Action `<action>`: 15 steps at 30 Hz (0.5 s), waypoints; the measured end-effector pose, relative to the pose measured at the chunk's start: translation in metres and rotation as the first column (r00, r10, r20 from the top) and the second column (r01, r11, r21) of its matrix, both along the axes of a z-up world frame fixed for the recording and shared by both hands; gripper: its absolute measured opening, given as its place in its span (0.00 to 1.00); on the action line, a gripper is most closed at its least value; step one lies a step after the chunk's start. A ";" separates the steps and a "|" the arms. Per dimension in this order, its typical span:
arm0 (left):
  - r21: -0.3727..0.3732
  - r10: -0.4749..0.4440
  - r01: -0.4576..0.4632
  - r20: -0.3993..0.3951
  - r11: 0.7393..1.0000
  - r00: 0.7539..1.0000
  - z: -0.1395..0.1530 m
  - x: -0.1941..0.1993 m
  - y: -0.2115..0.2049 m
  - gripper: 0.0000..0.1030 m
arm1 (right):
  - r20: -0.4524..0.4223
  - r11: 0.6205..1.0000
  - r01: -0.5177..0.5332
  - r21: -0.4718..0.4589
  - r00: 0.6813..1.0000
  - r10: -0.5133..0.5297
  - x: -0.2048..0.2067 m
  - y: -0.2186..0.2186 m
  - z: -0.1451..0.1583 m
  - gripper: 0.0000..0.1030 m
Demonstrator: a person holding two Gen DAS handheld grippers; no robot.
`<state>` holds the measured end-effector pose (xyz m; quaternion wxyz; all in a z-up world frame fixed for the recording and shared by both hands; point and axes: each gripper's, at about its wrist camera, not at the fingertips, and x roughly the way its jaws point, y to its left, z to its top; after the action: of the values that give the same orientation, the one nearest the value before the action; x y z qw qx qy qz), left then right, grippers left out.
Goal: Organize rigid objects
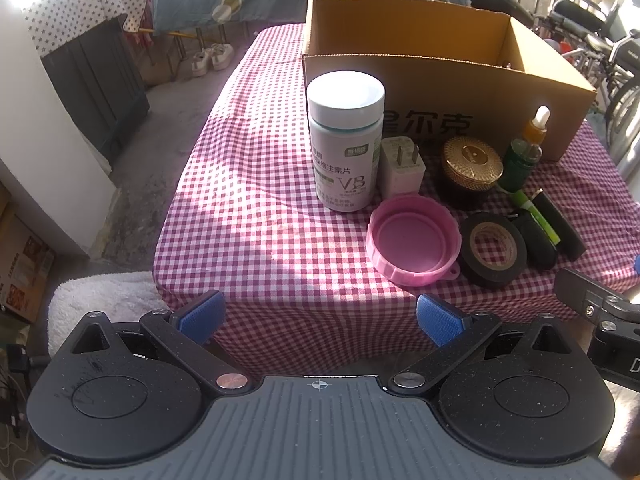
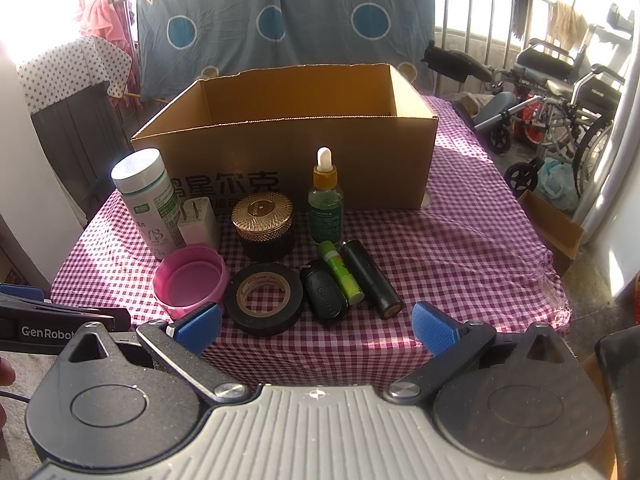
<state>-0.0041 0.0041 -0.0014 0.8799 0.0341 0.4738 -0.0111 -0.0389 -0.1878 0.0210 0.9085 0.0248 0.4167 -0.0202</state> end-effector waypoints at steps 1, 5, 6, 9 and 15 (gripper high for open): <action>0.000 0.001 -0.001 -0.001 1.000 1.000 0.000 0.000 0.000 1.00 | 0.000 1.000 0.000 0.000 1.000 0.000 0.000 0.000 0.000 1.00; -0.001 0.003 -0.003 -0.001 1.000 1.000 0.000 0.001 0.001 0.99 | 0.001 1.000 0.000 0.001 1.000 0.000 0.000 0.000 0.000 1.00; -0.001 0.004 -0.004 0.000 1.000 1.000 0.000 0.001 0.001 1.00 | 0.000 1.000 0.001 0.001 1.000 -0.001 0.000 0.000 0.000 1.00; -0.002 0.006 -0.006 0.000 1.000 1.000 0.001 0.001 0.002 1.00 | 0.000 1.000 -0.001 0.002 1.000 0.001 0.000 0.000 0.000 1.00; -0.002 0.006 -0.006 0.000 1.000 1.000 0.000 0.002 0.002 1.00 | 0.001 1.000 0.002 0.000 1.000 -0.002 0.002 0.001 0.000 1.00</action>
<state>-0.0019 0.0057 -0.0015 0.8799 0.0320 0.4740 -0.0089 -0.0372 -0.1872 0.0215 0.9087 0.0252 0.4161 -0.0211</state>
